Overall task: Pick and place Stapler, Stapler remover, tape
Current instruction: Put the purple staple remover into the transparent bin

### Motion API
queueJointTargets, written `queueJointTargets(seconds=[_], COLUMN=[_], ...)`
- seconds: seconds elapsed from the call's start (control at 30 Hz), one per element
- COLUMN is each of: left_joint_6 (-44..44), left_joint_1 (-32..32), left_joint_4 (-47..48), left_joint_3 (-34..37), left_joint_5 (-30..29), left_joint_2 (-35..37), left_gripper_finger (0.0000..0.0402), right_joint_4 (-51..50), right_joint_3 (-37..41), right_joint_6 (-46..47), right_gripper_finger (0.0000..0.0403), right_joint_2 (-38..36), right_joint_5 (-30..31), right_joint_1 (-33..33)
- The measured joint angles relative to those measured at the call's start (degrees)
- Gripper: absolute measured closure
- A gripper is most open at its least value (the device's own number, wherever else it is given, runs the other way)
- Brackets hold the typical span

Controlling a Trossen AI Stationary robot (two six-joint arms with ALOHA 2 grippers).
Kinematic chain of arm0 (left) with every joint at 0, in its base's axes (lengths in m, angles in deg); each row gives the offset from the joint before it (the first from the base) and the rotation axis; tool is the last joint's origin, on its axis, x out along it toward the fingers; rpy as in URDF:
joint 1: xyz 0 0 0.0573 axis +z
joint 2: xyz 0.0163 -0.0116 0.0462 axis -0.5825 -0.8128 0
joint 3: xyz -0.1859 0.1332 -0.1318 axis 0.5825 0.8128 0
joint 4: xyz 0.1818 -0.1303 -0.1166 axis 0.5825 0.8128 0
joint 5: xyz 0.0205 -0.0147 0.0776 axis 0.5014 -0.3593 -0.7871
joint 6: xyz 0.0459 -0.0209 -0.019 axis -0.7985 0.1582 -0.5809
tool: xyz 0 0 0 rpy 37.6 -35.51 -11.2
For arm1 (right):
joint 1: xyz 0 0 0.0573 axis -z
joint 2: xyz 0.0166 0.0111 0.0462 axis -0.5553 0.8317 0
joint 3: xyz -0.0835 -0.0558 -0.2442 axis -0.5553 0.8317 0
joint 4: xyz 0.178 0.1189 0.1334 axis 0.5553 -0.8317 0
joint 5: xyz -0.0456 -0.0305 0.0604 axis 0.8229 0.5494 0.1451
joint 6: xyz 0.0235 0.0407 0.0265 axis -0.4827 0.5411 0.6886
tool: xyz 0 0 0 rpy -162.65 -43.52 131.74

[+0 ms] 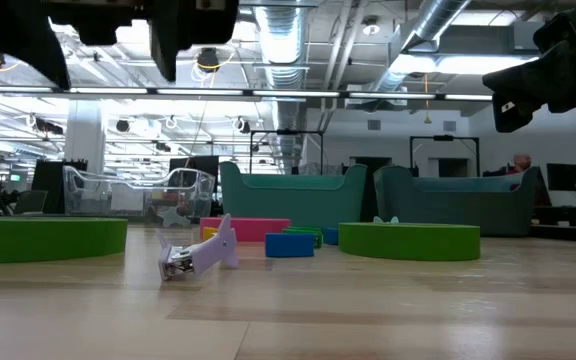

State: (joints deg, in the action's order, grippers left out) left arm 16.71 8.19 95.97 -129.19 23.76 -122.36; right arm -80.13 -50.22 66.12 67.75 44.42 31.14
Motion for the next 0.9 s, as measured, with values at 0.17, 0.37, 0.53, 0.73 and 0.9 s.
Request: queueJointTargets(seconds=[0.17,0.37,0.53,0.73,0.9], left_joint_6=[3.25,6.15,6.39,8.12,8.13], left_joint_1=[0.17,0.17,0.41,0.89,1.45], left_joint_4=[-0.03,3.50,7.75,8.51,8.95], left_joint_3=[-2.43,-5.19,-7.38,-8.49,-8.47], left_joint_5=[-0.29,-2.71,-3.89,-4.11,-4.11], left_joint_2=[-1.82,-2.26,-2.23,-2.21,-2.96], left_gripper_finger=[0.0190,0.0192,0.0192,0.0192,0.0192], right_joint_4=[0.00,0.00,0.00,0.00,0.00], right_joint_3=[0.00,0.00,0.00,0.00,0.00], right_joint_6=[0.00,0.00,0.00,-0.01,0.00], right_gripper_finger=[0.0403,0.0403,0.0403,0.0403,0.0403], right_joint_2=[0.00,0.01,0.00,0.01,-0.01], right_joint_5=[0.00,0.00,0.00,0.00,0.00], right_joint_1=[0.00,0.00,0.00,0.00,-0.02])
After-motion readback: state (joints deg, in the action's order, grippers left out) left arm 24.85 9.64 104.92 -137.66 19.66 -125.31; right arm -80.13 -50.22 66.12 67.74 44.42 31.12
